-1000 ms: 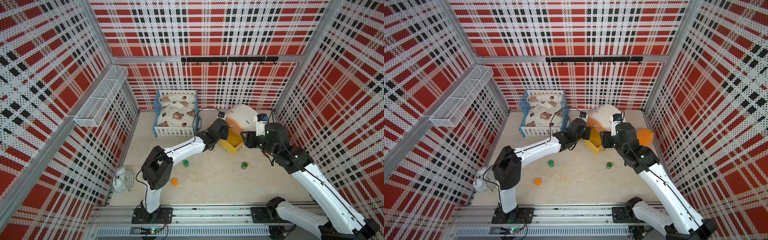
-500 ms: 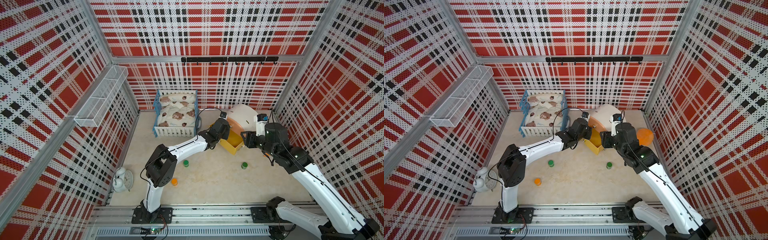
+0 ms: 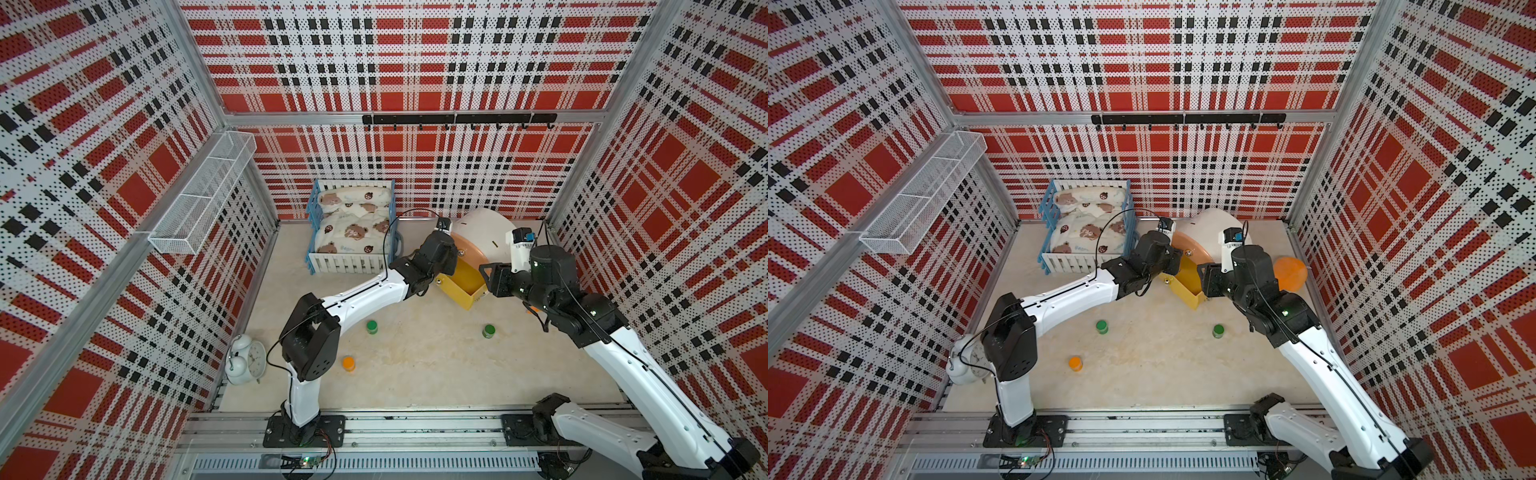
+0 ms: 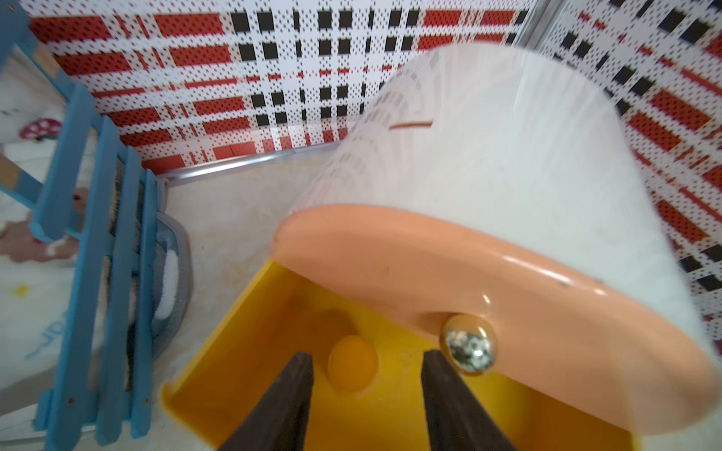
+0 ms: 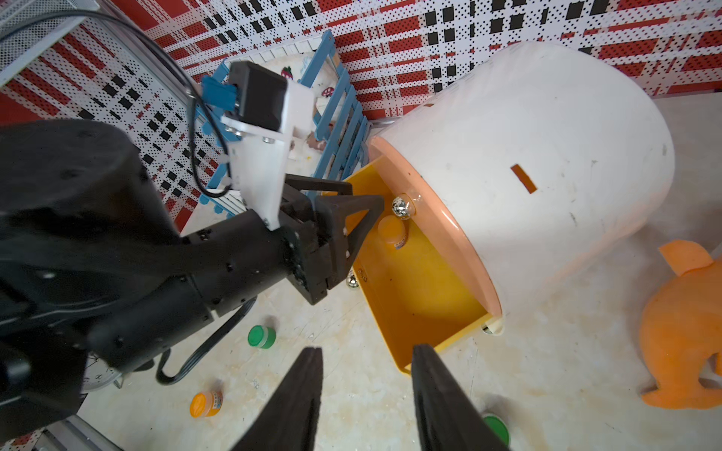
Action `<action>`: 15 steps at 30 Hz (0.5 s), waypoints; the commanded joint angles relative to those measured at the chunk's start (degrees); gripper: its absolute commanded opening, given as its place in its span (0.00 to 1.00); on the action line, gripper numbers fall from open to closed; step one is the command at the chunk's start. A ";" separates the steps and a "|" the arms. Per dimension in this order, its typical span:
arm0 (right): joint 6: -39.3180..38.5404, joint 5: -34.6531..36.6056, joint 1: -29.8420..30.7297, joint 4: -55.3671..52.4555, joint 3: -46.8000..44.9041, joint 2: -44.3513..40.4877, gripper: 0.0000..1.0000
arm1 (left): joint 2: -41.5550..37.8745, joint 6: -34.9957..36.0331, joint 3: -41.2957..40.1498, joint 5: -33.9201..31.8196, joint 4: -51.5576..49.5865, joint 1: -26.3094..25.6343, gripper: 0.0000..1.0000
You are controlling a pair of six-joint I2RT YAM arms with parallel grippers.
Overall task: Put the paint cans in the drawer according to color
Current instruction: Place the paint can in the drawer, then pick up the paint can at the center of the board.
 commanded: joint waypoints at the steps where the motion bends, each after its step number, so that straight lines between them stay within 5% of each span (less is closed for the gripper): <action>1: 1.72 -2.01 1.36 0.44 2.45 1.39 0.43 | -8.44 -2.32 -3.55 0.60 0.04 1.13 0.51; 7: 2.87 1.63 10.39 0.84 7.26 7.14 0.43 | -22.25 -8.81 -14.96 4.54 -0.02 7.13 0.51; 15: 2.67 7.35 25.40 0.66 18.47 21.78 0.44 | -40.31 -10.26 -24.45 11.52 -6.19 24.02 0.52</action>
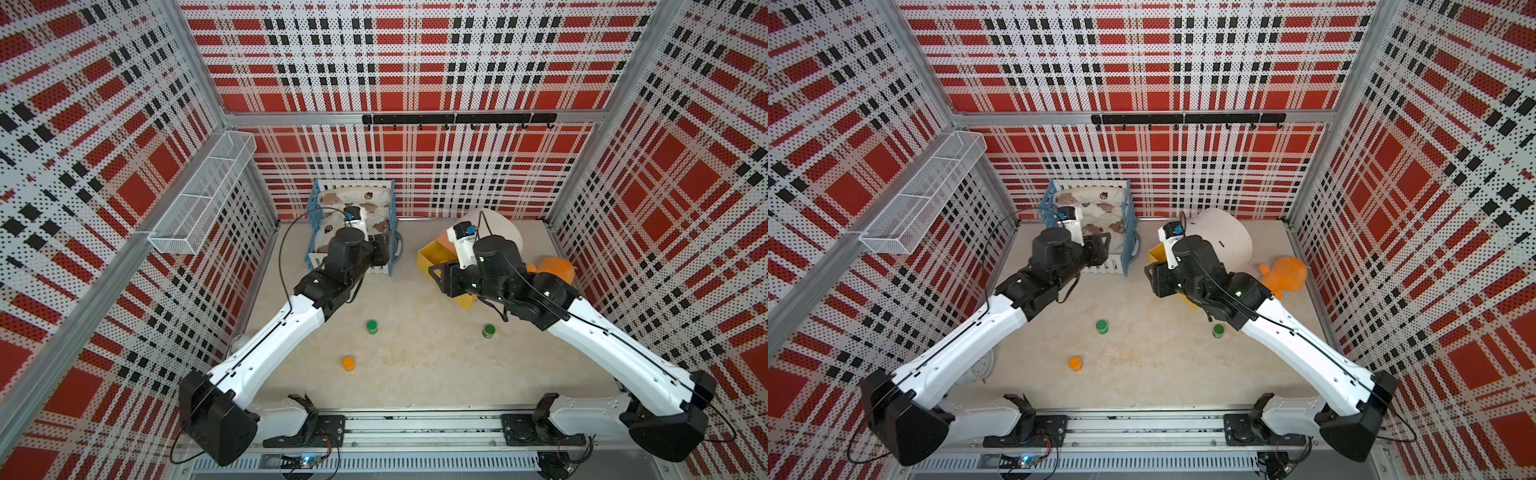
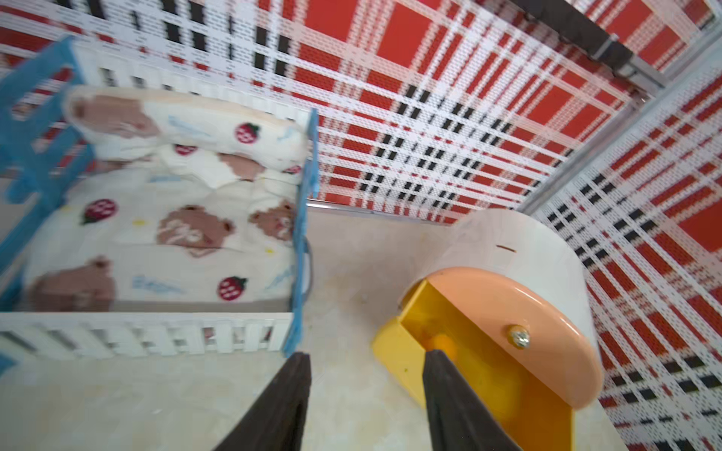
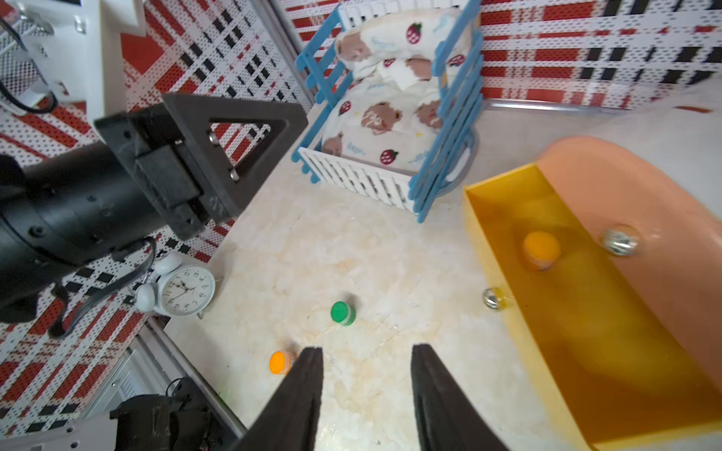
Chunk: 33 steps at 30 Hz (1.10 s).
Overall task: Put the paint cans in the drawer according to color
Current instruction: Pick up the paint can at the center of the board.
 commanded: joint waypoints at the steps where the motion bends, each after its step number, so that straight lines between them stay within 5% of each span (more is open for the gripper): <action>1: 0.27 3.50 5.44 -0.32 4.89 6.05 0.44 | -6.47 -0.94 -1.77 5.51 -5.08 7.51 0.52; 9: 1.34 2.00 14.27 1.42 8.02 19.22 0.45 | -16.01 2.65 -5.05 15.46 -12.86 28.54 0.54; 14: 2.65 0.19 17.61 4.42 6.80 26.59 0.45 | -18.23 5.60 -6.56 20.88 -15.06 36.51 0.54; 33: 6.42 3.44 26.70 2.47 19.82 50.30 0.50 | -20.65 6.05 -9.92 22.01 -14.91 36.79 0.57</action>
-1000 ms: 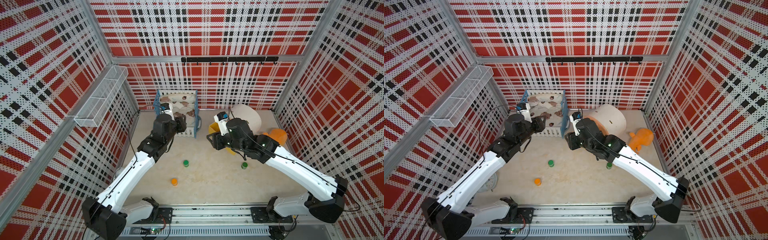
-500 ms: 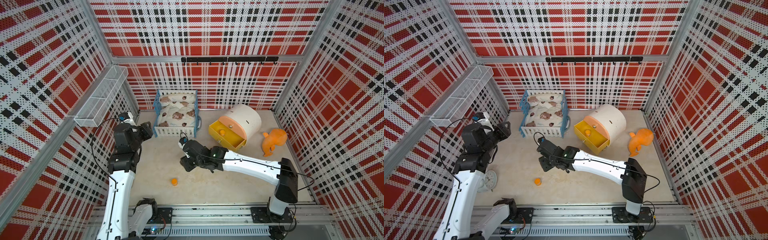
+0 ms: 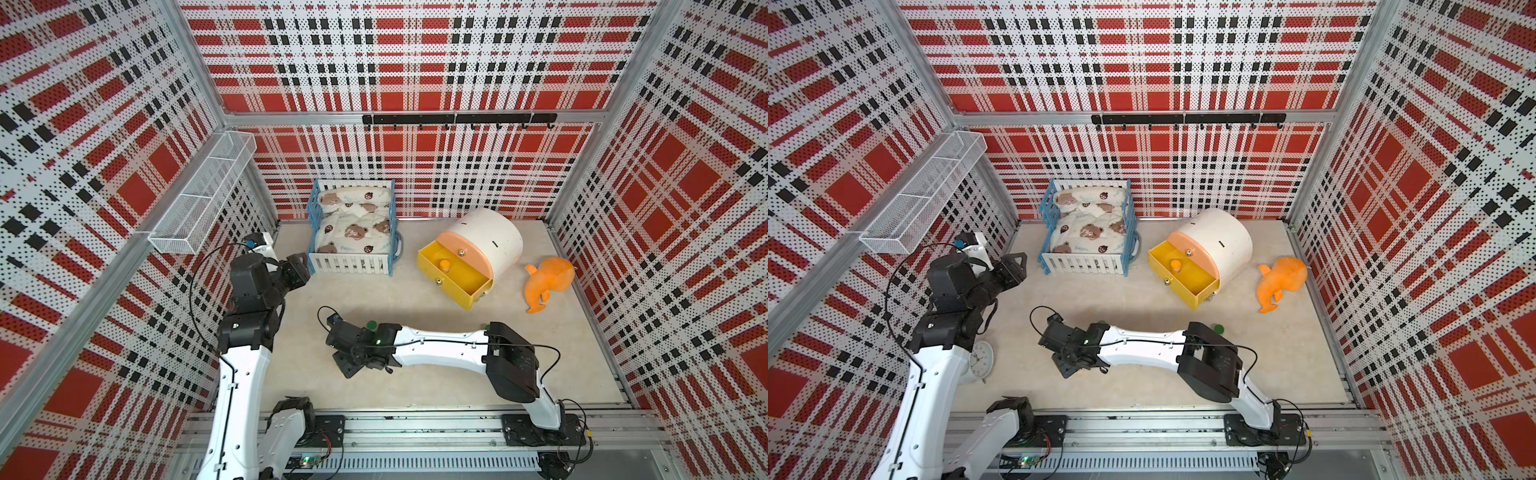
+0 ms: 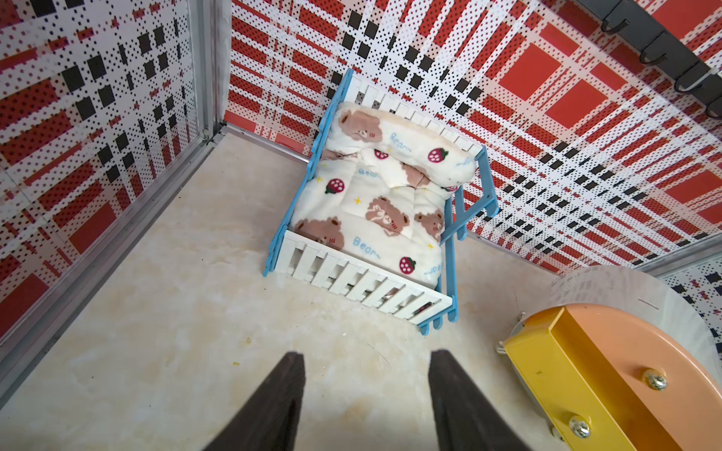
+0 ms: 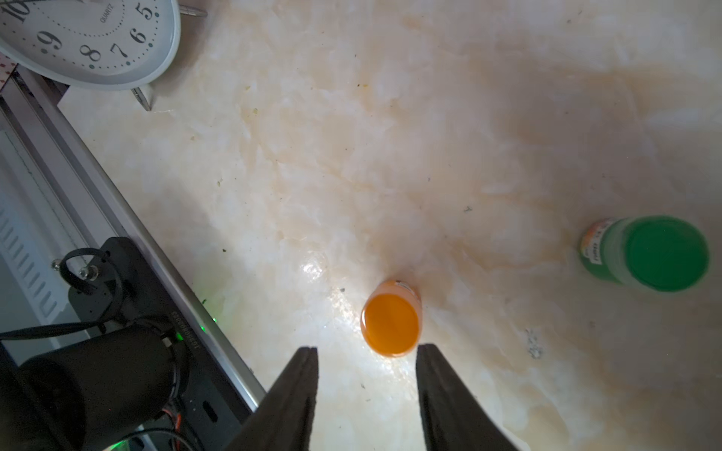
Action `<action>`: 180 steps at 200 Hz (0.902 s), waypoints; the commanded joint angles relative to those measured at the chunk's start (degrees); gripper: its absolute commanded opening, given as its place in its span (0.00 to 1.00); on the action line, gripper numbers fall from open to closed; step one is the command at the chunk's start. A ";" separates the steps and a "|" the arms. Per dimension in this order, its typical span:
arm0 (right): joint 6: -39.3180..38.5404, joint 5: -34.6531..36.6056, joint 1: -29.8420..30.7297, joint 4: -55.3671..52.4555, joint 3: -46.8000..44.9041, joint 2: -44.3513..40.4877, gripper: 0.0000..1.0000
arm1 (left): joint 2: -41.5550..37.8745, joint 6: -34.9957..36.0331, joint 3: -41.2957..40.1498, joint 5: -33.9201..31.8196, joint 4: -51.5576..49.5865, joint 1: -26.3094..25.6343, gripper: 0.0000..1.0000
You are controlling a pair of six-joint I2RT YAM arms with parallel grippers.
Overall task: Put the paint cans in the drawer according to color
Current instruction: Pick up the paint can at the center of the board.
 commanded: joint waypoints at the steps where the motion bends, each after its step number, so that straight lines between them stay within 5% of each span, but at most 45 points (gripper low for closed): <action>1: 0.87 2.50 0.84 -2.14 3.04 3.07 0.50 | -1.01 0.92 -0.78 1.15 0.21 0.12 0.56; 98: 2.94 5.03 1.20 -4.01 3.77 7.05 0.60 | -1.45 1.09 -1.48 1.42 0.31 0.04 0.57; 147: 3.49 4.75 1.20 -4.36 4.62 8.47 0.52 | -1.54 0.94 -1.73 2.03 0.61 0.11 0.57; 180: 3.62 4.46 1.16 -5.68 6.05 8.84 0.36 | -1.48 0.86 -1.87 2.12 0.74 0.11 0.57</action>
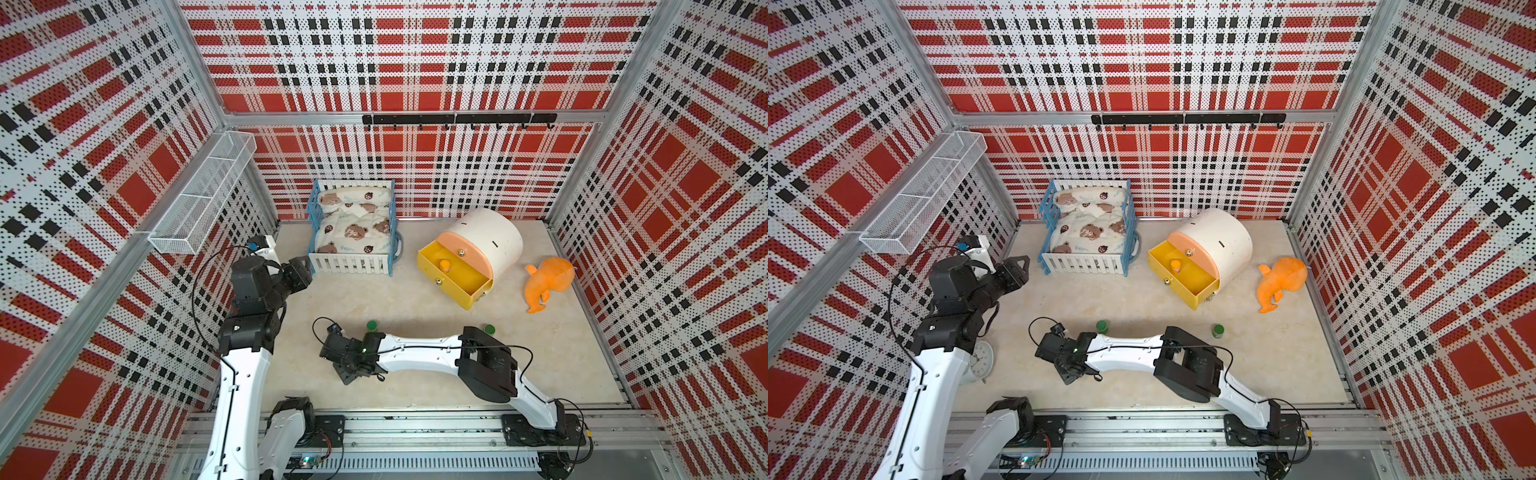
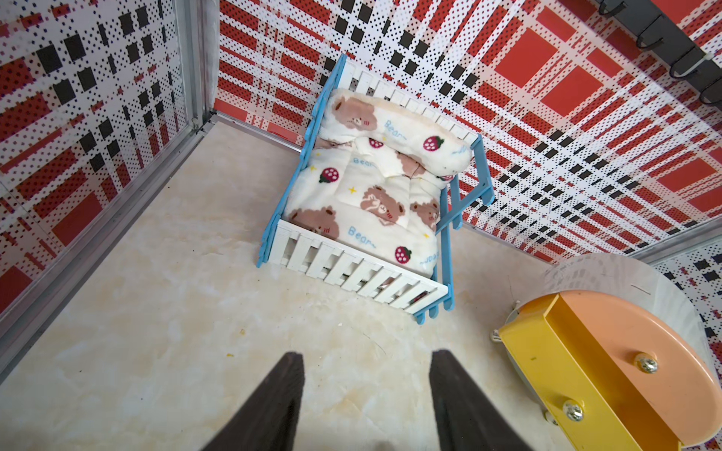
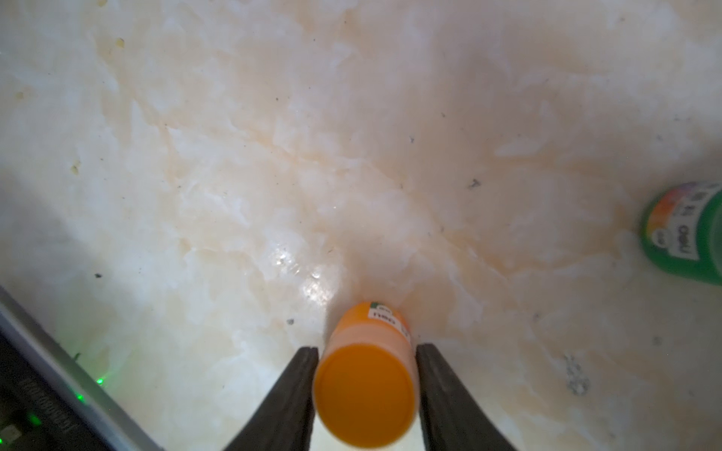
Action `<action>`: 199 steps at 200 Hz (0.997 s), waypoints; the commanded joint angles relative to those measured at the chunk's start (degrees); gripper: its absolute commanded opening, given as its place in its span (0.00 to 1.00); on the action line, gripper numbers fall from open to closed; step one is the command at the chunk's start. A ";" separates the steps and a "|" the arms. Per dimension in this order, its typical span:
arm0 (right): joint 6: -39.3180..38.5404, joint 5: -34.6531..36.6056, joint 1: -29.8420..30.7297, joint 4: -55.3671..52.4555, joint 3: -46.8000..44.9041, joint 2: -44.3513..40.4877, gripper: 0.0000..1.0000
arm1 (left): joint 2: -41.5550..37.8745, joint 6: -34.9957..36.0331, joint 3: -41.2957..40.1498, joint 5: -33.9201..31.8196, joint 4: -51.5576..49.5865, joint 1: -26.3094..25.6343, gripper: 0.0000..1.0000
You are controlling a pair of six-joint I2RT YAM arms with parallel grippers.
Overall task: Put the paint cans in the drawer according to color
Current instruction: Pick up the paint can at the center of the board.
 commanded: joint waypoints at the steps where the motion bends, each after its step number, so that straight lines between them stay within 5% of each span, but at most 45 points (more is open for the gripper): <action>1: 0.47 0.45 0.35 -2.08 2.16 0.66 0.35 | -0.75 0.80 -0.45 0.56 0.87 0.12 0.57; 126: -4.08 10.88 -2.69 -18.60 3.79 -16.39 0.24 | -0.58 0.66 0.20 1.75 0.85 0.06 0.57; 199: -5.33 14.09 -13.42 -22.46 -1.45 -28.94 0.24 | -0.25 0.67 0.18 1.64 0.93 0.10 0.57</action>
